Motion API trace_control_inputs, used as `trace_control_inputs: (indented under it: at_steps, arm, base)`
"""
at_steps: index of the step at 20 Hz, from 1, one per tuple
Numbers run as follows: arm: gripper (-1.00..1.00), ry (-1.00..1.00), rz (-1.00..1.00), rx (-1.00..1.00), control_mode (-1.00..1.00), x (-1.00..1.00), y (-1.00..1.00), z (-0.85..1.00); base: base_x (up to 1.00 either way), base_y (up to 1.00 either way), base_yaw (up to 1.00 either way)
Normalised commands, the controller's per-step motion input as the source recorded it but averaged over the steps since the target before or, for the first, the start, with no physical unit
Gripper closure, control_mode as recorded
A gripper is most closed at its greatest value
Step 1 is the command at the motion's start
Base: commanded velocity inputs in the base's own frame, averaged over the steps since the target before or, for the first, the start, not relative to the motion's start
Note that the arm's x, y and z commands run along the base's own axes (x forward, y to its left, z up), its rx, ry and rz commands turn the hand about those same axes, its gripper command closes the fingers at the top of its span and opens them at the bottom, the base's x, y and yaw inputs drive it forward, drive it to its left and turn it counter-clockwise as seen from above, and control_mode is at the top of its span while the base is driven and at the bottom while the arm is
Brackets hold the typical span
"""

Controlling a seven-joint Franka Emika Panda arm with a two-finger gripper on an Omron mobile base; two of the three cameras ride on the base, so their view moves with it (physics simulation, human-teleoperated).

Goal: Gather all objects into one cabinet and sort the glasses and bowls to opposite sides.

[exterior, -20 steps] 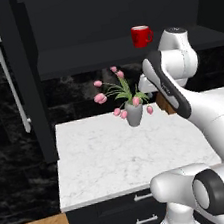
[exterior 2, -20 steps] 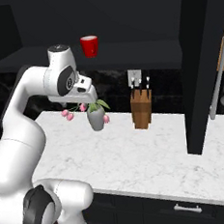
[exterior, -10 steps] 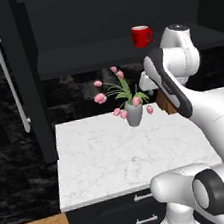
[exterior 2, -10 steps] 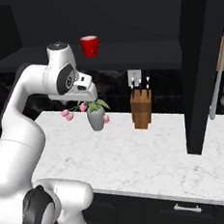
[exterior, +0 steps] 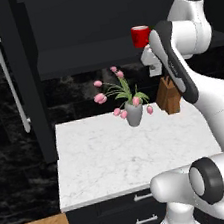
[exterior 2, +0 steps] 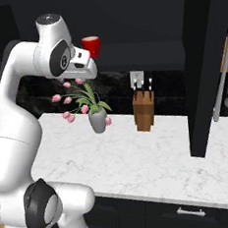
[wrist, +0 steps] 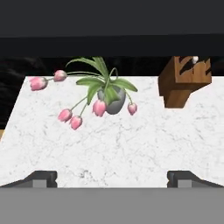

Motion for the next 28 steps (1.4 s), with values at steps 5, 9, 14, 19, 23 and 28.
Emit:
trace_control_inputs:
  at_steps: [5,9,14,19,23,28]
  arm:
    - [-1.0,-0.25,0.0,0.0,-1.0,0.3,0.0,0.69]
    - [-1.0,-0.3,0.02,0.0,-1.0,0.34,-0.05,0.5]
    - [-1.0,-0.23,0.04,0.0,-1.0,0.27,-0.12,0.15]
    - [-1.0,-0.15,0.05,0.0,-1.0,0.11,-0.15,0.0]
    - [-1.0,-0.1,0.02,0.0,-1.0,0.08,-0.27,-0.03]
    - [-1.0,-0.02,0.0,0.0,-1.0,0.2,-0.24,-0.06]
  base:
    - [0.0,0.0,0.0]
    - [0.0,0.0,0.0]
    - [0.0,0.0,0.0]
    - [0.0,0.0,0.0]
    - [0.0,0.0,0.0]
    - [0.0,0.0,0.0]
